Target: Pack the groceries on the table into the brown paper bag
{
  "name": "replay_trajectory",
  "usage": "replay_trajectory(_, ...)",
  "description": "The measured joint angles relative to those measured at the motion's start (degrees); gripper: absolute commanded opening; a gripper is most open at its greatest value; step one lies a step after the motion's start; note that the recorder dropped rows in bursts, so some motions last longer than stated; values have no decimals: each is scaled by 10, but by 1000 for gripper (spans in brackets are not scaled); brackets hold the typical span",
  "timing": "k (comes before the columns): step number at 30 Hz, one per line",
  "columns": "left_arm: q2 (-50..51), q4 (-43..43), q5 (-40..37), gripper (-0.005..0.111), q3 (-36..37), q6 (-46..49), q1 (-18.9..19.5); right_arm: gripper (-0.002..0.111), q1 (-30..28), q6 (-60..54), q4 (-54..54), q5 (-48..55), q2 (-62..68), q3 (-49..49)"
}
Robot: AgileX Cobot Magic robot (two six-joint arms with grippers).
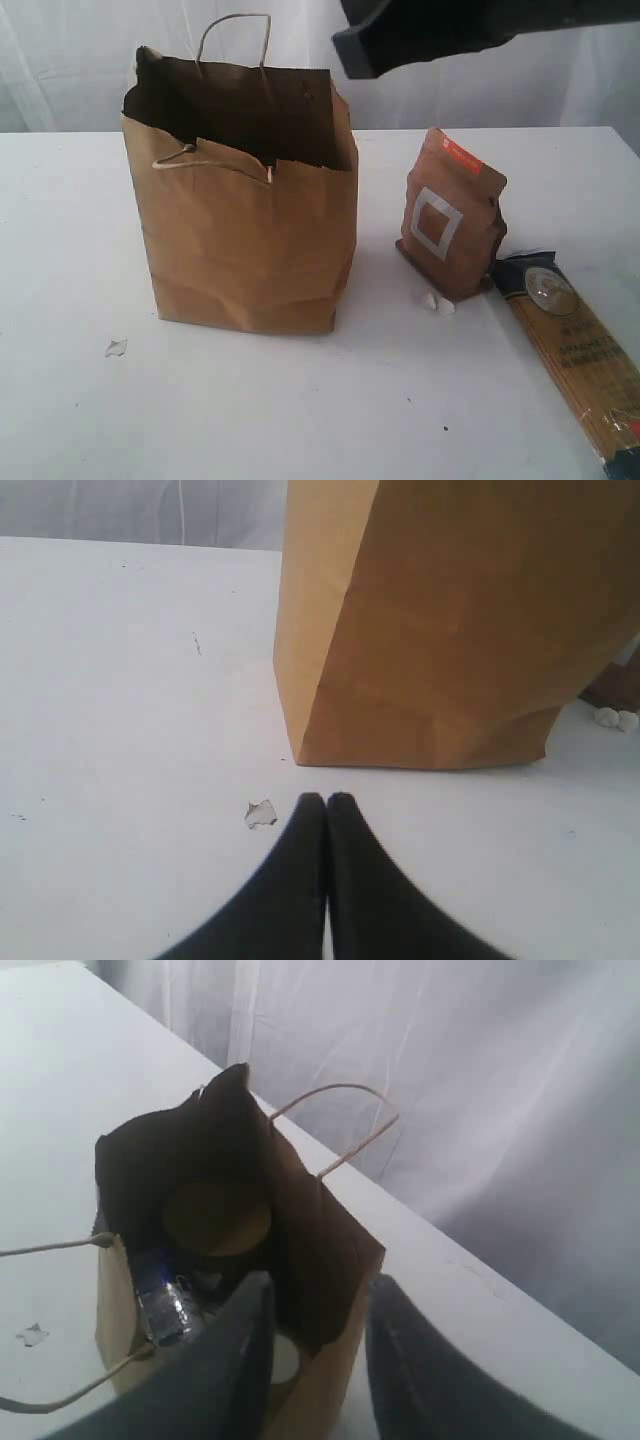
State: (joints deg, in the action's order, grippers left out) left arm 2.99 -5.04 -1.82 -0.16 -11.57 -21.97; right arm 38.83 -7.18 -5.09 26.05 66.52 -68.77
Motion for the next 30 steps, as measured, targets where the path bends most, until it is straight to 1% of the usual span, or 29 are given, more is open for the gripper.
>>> replay_trajectory(7,0,0,0,0,0,0,0,30,0,85,-114,52,-56,0)
replay_trajectory(11,0,0,0,0,0,0,0,30,0,124,-169,120,-74,0)
replay_trajectory(17,0,0,0,0,0,0,0,30,0,174,-217,223,-77,9)
replay_trajectory(24,0,0,0,0,0,0,0,30,0,232,-219,287,-77,71)
replay_trajectory(30,0,0,0,0,0,0,0,30,0,264,-205,309,-77,131)
